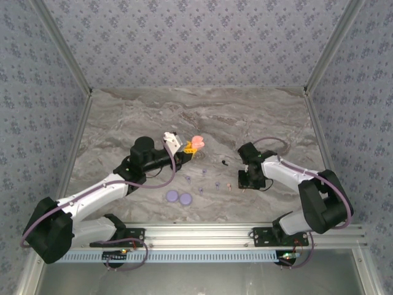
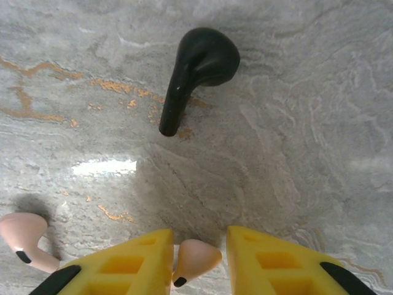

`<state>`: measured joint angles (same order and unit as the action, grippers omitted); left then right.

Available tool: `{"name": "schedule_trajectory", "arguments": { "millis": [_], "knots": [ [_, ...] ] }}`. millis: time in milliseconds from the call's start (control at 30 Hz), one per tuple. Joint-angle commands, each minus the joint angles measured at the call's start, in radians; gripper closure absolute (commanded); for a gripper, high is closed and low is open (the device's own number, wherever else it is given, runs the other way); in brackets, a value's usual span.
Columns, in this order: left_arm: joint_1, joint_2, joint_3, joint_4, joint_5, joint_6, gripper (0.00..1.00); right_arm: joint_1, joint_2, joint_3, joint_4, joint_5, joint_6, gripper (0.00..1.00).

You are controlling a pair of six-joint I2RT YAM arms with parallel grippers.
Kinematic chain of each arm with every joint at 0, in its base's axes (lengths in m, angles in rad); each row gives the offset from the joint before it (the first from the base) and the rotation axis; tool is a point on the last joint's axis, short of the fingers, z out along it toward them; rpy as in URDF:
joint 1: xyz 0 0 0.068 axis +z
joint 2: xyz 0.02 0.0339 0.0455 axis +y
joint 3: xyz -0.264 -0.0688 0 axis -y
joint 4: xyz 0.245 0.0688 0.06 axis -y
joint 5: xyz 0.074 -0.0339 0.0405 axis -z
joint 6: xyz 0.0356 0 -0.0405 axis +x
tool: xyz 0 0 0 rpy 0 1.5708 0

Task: Insert the wireless bluetooth earbuds into the charging case

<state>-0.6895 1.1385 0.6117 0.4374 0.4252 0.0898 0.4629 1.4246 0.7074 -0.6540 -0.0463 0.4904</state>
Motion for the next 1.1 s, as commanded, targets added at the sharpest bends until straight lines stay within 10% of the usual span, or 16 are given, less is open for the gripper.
{"name": "schedule_trajectory", "arguments": {
  "millis": [0, 633, 1067],
  "knots": [
    [-0.007, -0.028, 0.022, 0.005, -0.004, 0.021, 1.00, 0.002, 0.021, -0.007, -0.010, -0.006, 0.015, 0.73],
    [-0.011, 0.037, 0.036, 0.154, 0.053, -0.052, 1.00, 0.045, -0.409, 0.314, 0.047, -0.046, -0.052, 0.79],
    [-0.035, 0.086, 0.086, 0.181, 0.063, -0.050, 1.00, 0.232, -0.346, 0.463, 0.326, -0.029, -0.082, 0.80]
  ]
}}
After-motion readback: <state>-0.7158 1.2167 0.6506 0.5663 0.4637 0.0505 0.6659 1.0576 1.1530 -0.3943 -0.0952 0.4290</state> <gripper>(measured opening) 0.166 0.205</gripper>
